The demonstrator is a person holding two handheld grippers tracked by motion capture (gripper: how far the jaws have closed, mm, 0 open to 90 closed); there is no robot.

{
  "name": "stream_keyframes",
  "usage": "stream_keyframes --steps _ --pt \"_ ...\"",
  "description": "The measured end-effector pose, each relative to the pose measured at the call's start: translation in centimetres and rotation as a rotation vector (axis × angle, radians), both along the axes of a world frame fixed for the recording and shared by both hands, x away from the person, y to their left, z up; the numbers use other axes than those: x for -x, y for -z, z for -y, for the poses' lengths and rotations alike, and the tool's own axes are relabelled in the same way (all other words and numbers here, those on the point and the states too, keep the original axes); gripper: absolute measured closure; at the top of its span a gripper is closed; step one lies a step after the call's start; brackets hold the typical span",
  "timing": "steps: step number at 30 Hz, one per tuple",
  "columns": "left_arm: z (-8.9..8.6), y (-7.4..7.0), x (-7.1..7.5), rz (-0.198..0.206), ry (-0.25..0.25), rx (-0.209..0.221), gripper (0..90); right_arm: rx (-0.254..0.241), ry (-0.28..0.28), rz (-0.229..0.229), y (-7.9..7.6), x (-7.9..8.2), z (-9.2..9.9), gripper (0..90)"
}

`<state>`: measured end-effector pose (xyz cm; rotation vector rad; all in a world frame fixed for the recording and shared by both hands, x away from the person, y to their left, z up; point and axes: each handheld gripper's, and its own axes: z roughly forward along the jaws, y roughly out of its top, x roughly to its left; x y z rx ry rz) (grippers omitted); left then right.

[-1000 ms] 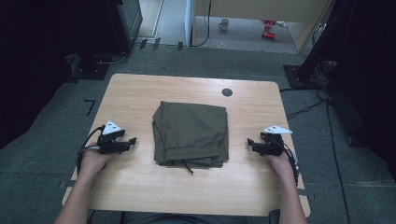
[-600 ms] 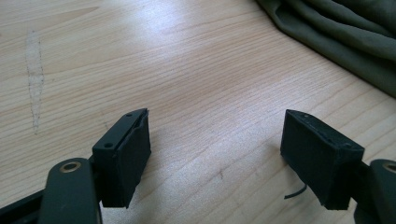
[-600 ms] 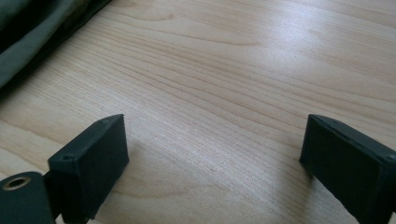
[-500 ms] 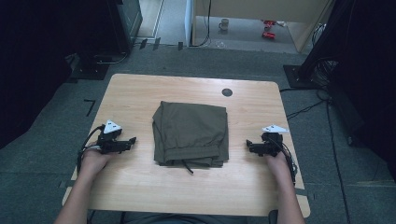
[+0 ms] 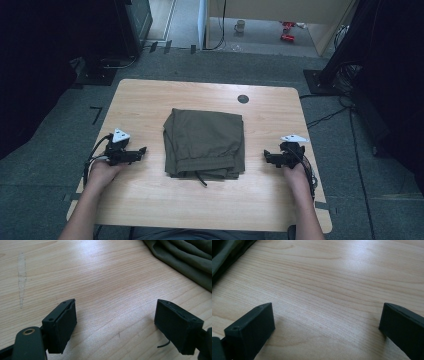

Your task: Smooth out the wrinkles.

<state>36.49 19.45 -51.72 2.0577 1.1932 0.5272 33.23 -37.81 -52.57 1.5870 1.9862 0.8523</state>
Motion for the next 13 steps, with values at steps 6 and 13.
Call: stream_keyframes --steps 6,13 --pt "0.01 0.00 0.02 0.000 -0.003 -0.001 18.2 0.001 0.051 0.000 0.01 0.38 -0.32 0.0" --pt "0.05 0.00 0.05 -0.001 -0.010 -0.002 17.8 0.000 0.098 -0.001 0.00 0.76 -0.71 0.0"
